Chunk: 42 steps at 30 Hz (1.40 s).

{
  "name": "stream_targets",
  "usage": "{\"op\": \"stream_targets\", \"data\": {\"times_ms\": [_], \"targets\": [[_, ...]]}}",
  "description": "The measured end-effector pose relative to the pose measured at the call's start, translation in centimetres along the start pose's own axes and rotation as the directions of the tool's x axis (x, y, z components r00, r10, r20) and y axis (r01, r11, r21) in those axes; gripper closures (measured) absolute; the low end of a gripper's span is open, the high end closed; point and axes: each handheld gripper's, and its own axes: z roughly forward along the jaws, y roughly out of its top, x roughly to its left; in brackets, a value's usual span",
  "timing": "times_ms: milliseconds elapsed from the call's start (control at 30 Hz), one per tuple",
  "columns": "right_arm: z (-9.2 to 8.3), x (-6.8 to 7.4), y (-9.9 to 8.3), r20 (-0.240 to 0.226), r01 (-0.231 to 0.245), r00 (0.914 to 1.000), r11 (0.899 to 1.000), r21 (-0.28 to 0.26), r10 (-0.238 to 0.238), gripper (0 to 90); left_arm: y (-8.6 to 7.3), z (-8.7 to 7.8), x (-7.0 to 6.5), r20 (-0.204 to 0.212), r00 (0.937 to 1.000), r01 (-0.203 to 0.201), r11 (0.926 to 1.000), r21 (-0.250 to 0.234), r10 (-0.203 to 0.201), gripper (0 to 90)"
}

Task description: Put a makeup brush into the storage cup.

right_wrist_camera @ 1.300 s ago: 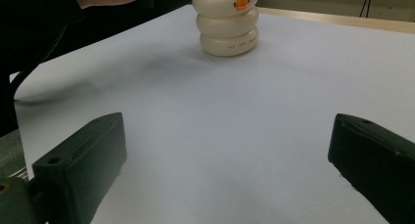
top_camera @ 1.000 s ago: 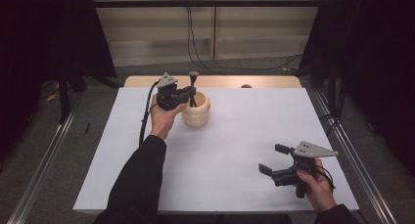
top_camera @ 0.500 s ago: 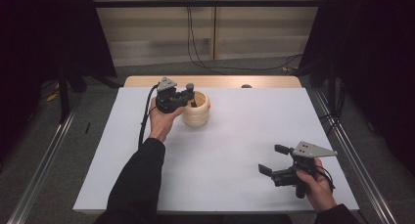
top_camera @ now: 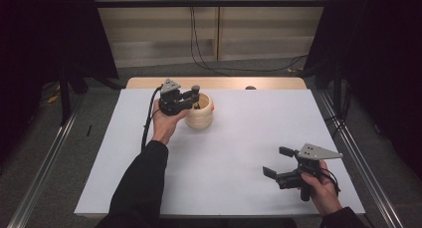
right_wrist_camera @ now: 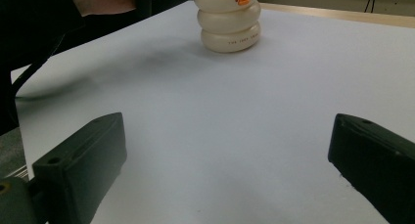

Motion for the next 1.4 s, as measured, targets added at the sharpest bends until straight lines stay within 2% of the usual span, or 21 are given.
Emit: {"op": "stream_targets", "data": {"times_ms": [100, 200, 233, 400, 567, 667, 767, 867, 900, 967, 1067, 1133, 1233, 1333, 1400], "targets": [[0.0, -0.1, 0.0, 0.001, -0.003, 1.0, 1.0, -0.004, 0.003, 0.6, 0.0, 0.0, -0.1, 0.0, 1.0, -0.003, 1.0, 0.002, 0.003, 56.0], [0.0, -0.1, 0.0, 0.003, -0.006, 1.0, 1.0, -0.004, 0.006, 0.6, 0.1, 0.1, 0.0, -0.013, 0.9999, 0.005, 0.9999, -0.01, -0.005, 45.0], [0.0, -0.1, 0.0, 0.004, -0.007, 1.0, 1.0, -0.007, 0.007, 0.6, 0.1, 0.1, 0.1, -0.002, 1.0, 0.008, 0.9999, -0.013, -0.008, 42.6], [-0.2, -0.2, -0.1, 0.008, -0.007, 0.9999, 1.0, -0.012, 0.007, 0.6, -0.1, 0.1, 0.4, 0.004, 0.9997, 0.025, 0.9997, 0.0, -0.025, 31.4], [-0.3, -0.1, -0.1, 0.016, -0.01, 0.9998, 1.0, -0.019, 0.01, 0.6, 0.2, -0.3, 0.3, 0.006, 0.9994, 0.034, 0.9994, -0.002, -0.034, 12.1], [-0.2, 0.0, 0.0, 0.018, -0.008, 0.9998, 1.0, -0.026, 0.009, 0.6, 0.4, -0.8, 0.1, 0.001, 0.9996, 0.027, 0.9996, 0.002, -0.027, 5.1], [-0.3, 0.0, 0.0, 0.02, -0.009, 0.9998, 1.0, -0.028, 0.009, 0.6, 0.6, -1.1, -0.1, 0.047, 0.9989, 0.005, 1.0, -0.002, -0.005, 3.7], [-0.3, -0.1, 0.0, 0.027, -0.006, 0.9996, 0.999, -0.036, 0.007, 0.4, 0.8, -1.6, -0.5, 0.029, 0.9996, -0.002, 1.0, -0.004, 0.002, 3.7], [-0.3, 0.0, 0.0, 0.03, -0.006, 0.9995, 0.999, -0.036, 0.007, 0.5, 0.9, -1.8, -0.5, 0.051, 0.9986, -0.015, 0.9998, -0.014, 0.016, 3.7], [-0.3, 0.0, 0.0, 0.031, -0.002, 0.9995, 0.999, -0.037, 0.003, 0.4, 0.9, -2.0, -0.7, 0.06, 0.998, -0.018, 0.9995, -0.025, 0.02, 2.6], [-0.3, 0.0, 0.0, 0.033, 0.003, 0.9994, 0.999, -0.037, -0.002, 0.5, 0.9, -2.5, -1.1, 0.03, 0.999, -0.032, 0.9991, -0.029, 0.033, 2.7], [-0.2, 0.0, 0.0, 0.038, 0.006, 0.9993, 0.999, -0.036, -0.004, 0.4, 0.6, -2.8, -1.4, 0.035, 0.9992, -0.019, 0.9992, -0.034, 0.02, 2.7], [-0.2, 0.0, 0.0, 0.045, 0.001, 0.999, 0.999, -0.04, 0.001, 0.5, 0.4, -3.5, -1.8, 0.021, 0.999, -0.04, 0.9986, -0.034, 0.041, 2.6], [-0.2, 0.1, 0.1, 0.048, 0.001, 0.9989, 0.999, -0.042, 0.001, 0.5, 0.2, -4.2, -2.0, 0.018, 0.999, -0.039, 0.998, -0.049, 0.04, 2.6], [-0.1, 0.2, 0.1, 0.047, 0.005, 0.9989, 0.999, -0.04, -0.003, 0.5, 0.2, -4.6, -2.2, 0.028, 0.9995, -0.016, 0.9979, -0.063, 0.017, 2.2]]}}
